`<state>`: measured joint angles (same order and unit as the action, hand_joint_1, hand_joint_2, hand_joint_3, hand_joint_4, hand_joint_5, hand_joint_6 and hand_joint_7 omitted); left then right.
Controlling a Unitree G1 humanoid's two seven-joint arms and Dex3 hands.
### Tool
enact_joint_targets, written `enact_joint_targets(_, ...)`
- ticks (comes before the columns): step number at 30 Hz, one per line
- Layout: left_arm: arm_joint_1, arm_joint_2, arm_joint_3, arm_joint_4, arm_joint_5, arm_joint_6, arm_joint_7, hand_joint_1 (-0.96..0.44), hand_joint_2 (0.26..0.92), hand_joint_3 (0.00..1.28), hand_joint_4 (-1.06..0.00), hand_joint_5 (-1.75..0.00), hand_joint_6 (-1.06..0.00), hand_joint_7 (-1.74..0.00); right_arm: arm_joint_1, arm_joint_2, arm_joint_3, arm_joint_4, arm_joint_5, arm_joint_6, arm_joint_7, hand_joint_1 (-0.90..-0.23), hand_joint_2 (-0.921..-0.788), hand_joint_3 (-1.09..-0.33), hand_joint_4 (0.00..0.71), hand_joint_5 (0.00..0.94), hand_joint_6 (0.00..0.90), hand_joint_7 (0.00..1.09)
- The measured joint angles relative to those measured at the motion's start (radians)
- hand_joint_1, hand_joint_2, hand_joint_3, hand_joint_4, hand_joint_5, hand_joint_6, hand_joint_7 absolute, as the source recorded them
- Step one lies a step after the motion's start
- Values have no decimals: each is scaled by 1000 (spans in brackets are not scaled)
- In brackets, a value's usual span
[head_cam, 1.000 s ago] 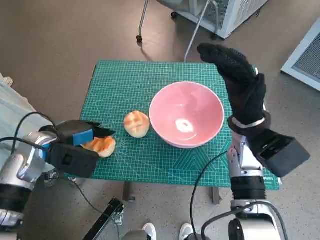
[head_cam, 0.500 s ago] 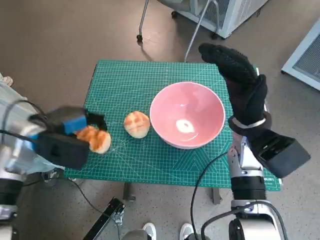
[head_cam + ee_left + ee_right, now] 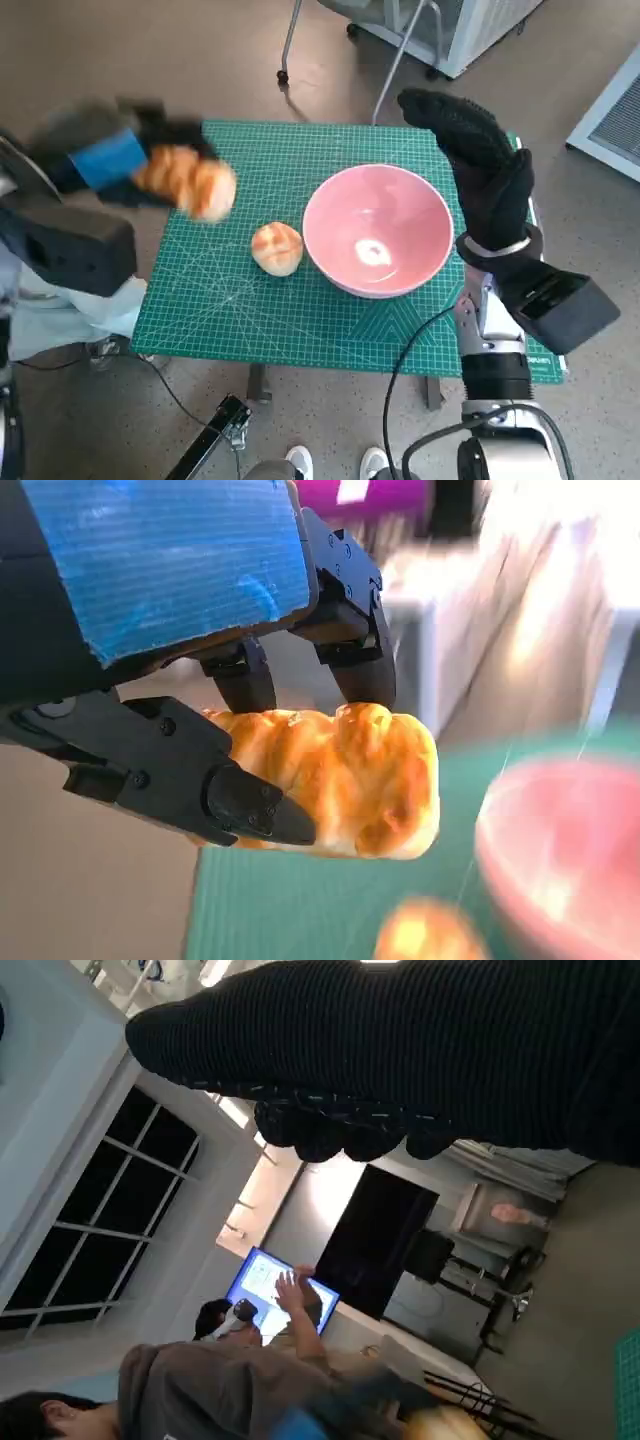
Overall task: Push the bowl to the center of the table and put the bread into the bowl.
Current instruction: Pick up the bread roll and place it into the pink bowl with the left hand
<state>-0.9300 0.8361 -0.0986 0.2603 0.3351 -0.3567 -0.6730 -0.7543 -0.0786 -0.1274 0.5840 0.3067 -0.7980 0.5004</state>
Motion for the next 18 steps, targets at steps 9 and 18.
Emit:
enact_joint_targets(9,-130,-124,-75,15,26,-11,21,-1,920,117,-611,-1165,-597,-1279,1,-6,0,-2,4,-1,6,-687,-921,-765,292,17,-1,860)
enact_joint_targets(18,-217,-272,-190,130,111,-15,58,-1,921,143,-534,-1235,-615,-1269,2,-21,-5,-2,5,-12,17,-690,-921,-775,291,17,-1,822)
